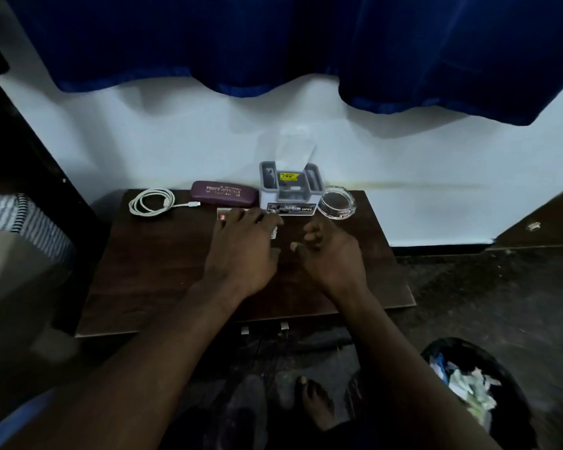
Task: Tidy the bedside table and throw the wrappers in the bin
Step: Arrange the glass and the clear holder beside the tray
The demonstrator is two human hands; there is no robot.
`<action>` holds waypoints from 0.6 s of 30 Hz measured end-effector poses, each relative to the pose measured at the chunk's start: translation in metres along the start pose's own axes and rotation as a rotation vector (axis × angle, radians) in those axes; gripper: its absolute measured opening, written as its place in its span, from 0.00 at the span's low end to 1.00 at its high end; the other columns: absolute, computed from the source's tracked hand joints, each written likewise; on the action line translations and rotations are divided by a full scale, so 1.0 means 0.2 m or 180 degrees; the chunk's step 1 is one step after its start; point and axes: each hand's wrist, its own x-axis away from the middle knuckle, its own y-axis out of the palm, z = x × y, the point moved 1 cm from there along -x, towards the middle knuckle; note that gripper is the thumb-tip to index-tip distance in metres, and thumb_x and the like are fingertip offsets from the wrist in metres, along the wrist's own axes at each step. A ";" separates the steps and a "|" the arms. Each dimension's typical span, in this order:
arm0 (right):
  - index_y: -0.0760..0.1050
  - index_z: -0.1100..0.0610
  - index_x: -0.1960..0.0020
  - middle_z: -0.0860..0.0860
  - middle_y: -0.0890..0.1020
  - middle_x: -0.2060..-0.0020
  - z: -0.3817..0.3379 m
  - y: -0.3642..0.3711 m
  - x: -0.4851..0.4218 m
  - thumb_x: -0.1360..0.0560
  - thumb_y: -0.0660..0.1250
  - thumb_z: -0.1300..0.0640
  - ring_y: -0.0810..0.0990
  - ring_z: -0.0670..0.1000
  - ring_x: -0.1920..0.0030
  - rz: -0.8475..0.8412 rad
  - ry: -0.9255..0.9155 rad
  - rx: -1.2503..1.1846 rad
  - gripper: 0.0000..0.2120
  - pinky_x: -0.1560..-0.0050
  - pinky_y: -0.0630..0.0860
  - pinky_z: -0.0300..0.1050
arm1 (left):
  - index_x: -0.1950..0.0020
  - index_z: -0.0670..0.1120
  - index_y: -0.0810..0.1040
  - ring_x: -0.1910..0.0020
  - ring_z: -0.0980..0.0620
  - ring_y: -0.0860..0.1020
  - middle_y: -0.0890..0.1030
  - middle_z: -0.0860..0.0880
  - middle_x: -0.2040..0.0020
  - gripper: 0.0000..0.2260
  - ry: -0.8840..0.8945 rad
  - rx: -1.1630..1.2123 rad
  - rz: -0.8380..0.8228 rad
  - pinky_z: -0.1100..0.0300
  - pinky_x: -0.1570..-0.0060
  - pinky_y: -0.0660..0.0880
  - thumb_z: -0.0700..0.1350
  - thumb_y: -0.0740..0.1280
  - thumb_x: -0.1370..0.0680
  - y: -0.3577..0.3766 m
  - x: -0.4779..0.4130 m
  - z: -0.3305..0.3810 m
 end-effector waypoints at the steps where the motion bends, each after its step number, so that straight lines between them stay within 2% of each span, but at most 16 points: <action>1: 0.79 0.52 0.44 0.47 0.85 0.53 0.02 0.00 0.00 0.29 0.78 0.50 0.84 0.49 0.51 -0.0043 0.0057 -0.0004 0.16 0.47 0.81 0.48 | 0.31 0.57 0.75 0.32 0.44 0.71 0.76 0.53 0.33 0.23 0.0055 -0.0024 -0.0012 0.46 0.36 0.68 0.51 0.72 0.27 0.01 -0.02 0.00; 6: 0.80 0.52 0.45 0.48 0.85 0.52 0.13 -0.02 -0.13 0.29 0.79 0.50 0.85 0.51 0.48 -0.0142 0.0250 0.0133 0.16 0.45 0.79 0.45 | 0.29 0.54 0.74 0.32 0.43 0.71 0.76 0.51 0.31 0.24 0.0247 -0.0194 -0.0154 0.44 0.35 0.68 0.49 0.70 0.25 0.05 -0.16 -0.01; 9: 0.80 0.53 0.44 0.55 0.85 0.48 0.22 -0.01 -0.25 0.29 0.78 0.48 0.83 0.58 0.44 0.0050 0.0250 0.0398 0.18 0.44 0.79 0.49 | 0.28 0.52 0.73 0.31 0.44 0.70 0.76 0.50 0.31 0.24 0.0529 -0.0190 -0.0198 0.44 0.34 0.69 0.49 0.71 0.24 0.12 -0.23 0.02; 13: 0.78 0.58 0.38 0.61 0.82 0.44 0.33 0.04 -0.37 0.31 0.72 0.44 0.79 0.64 0.40 0.0567 0.0583 0.0407 0.27 0.43 0.77 0.54 | 0.30 0.51 0.75 0.33 0.43 0.71 0.78 0.50 0.34 0.23 0.0678 -0.0113 -0.0160 0.45 0.36 0.71 0.48 0.71 0.25 0.22 -0.30 0.10; 15: 0.76 0.61 0.38 0.62 0.79 0.42 0.38 0.08 -0.40 0.30 0.75 0.46 0.77 0.65 0.39 0.0758 0.0777 0.0210 0.28 0.40 0.75 0.56 | 0.30 0.50 0.75 0.33 0.43 0.71 0.78 0.49 0.34 0.23 0.0723 -0.0054 -0.0222 0.45 0.36 0.70 0.48 0.71 0.25 0.28 -0.33 0.15; 18: 0.71 0.60 0.32 0.61 0.75 0.35 0.43 0.14 -0.42 0.30 0.76 0.45 0.75 0.64 0.35 0.0791 0.1033 0.0016 0.33 0.36 0.73 0.56 | 0.32 0.49 0.76 0.35 0.43 0.73 0.78 0.48 0.36 0.21 0.0725 0.0159 -0.0329 0.46 0.36 0.72 0.45 0.70 0.26 0.35 -0.37 0.20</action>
